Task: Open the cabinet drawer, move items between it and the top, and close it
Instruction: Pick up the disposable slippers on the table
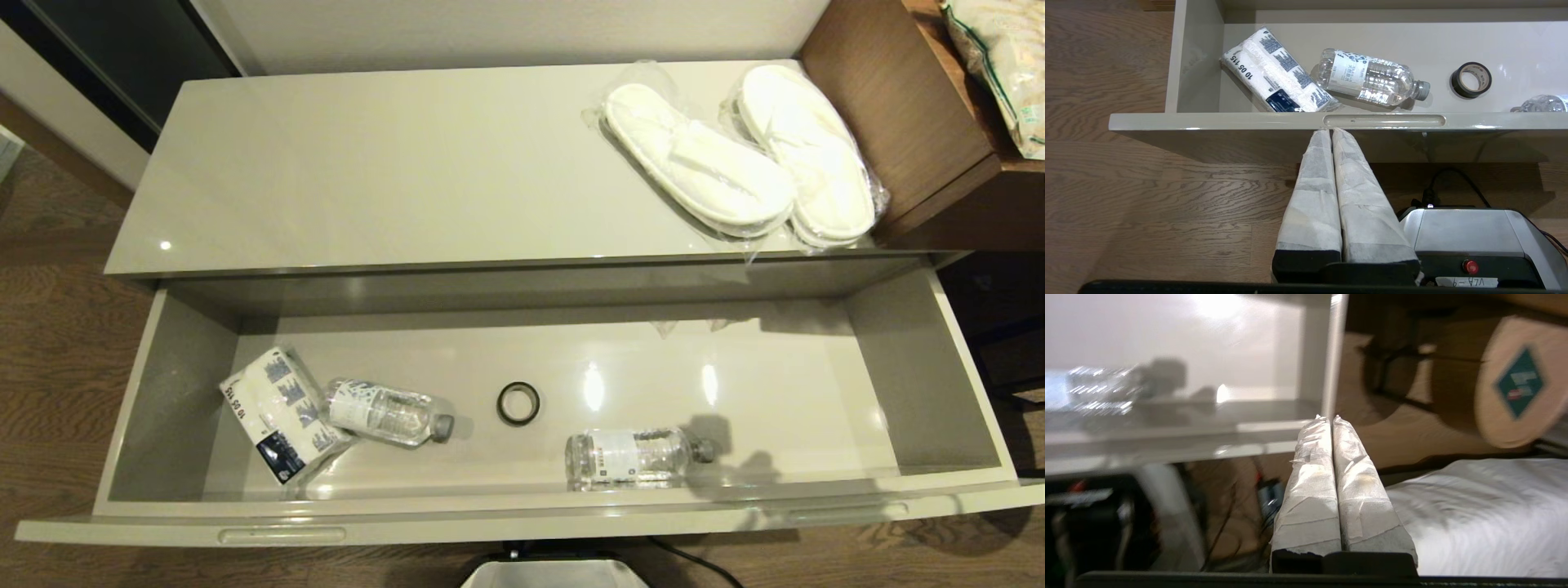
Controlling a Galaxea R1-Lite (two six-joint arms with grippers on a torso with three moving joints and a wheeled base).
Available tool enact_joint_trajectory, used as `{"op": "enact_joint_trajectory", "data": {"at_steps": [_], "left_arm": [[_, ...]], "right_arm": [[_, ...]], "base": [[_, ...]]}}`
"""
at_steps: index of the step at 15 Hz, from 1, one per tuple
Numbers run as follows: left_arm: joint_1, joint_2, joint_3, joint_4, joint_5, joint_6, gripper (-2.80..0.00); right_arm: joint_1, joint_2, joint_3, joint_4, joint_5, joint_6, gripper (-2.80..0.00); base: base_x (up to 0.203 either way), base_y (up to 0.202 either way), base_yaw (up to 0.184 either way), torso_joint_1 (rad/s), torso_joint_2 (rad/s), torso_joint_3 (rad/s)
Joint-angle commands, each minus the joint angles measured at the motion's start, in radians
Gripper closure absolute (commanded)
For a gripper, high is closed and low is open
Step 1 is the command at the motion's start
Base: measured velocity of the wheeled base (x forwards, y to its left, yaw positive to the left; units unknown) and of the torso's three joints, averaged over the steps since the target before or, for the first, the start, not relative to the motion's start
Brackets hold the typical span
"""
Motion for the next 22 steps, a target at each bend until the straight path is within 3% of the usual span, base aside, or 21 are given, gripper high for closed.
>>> {"op": "enact_joint_trajectory", "data": {"at_steps": [1,3,5,8,10,11,13,16,18,21,22], "left_arm": [[0.000,0.000,0.000,0.001,-0.001,0.000,0.00],[0.000,0.000,0.000,0.001,0.000,0.000,0.00],[0.000,0.000,0.000,0.001,0.000,0.000,0.00],[0.000,0.000,0.000,0.001,0.000,0.000,0.00],[0.000,0.000,0.000,0.001,-0.001,0.000,0.00],[0.000,0.000,0.000,0.001,0.000,0.000,0.00],[0.000,0.000,0.000,0.001,0.000,0.000,0.00],[0.000,0.000,0.000,-0.001,0.000,0.000,0.00],[0.000,0.000,0.000,0.001,0.000,0.000,0.00],[0.000,0.000,0.000,0.001,0.000,0.000,0.00],[0.000,0.000,0.000,-0.001,0.000,0.000,0.00]], "right_arm": [[-0.001,-0.076,0.011,0.009,-0.030,-0.020,0.00],[-0.006,-0.100,0.014,0.009,-0.029,-0.006,0.00],[-0.011,-0.122,0.013,0.009,-0.014,0.085,0.00],[-0.019,-0.205,0.119,0.009,0.037,0.149,0.00],[-0.143,-0.245,0.191,0.009,0.057,0.145,0.00],[-0.226,-0.276,0.229,0.009,0.081,0.094,0.00],[-0.427,-0.414,0.349,-0.001,0.200,-0.180,0.00],[-0.642,-0.707,0.701,-0.229,0.408,-0.489,0.00],[-0.742,-0.853,0.929,-0.465,0.555,-0.586,0.00],[-0.811,-0.989,1.271,-0.863,0.725,-0.638,0.00],[-0.821,-1.009,1.381,-1.058,0.769,-0.647,0.00]], "base": [[0.000,0.000,0.000,0.000,0.00,0.000],[0.000,0.000,0.000,0.000,0.00,0.000],[0.000,0.000,0.000,0.000,0.00,0.000],[0.000,0.000,0.000,0.000,0.00,0.000],[0.000,0.000,0.000,0.000,0.00,0.000],[0.000,0.000,0.000,0.000,0.00,0.000],[0.000,0.000,0.000,0.000,0.00,0.000],[0.000,0.000,0.000,0.000,0.00,0.000],[0.000,0.000,0.000,0.000,0.00,0.000],[0.000,0.000,0.000,0.000,0.00,0.000],[0.000,0.000,0.000,0.000,0.00,0.000]]}}
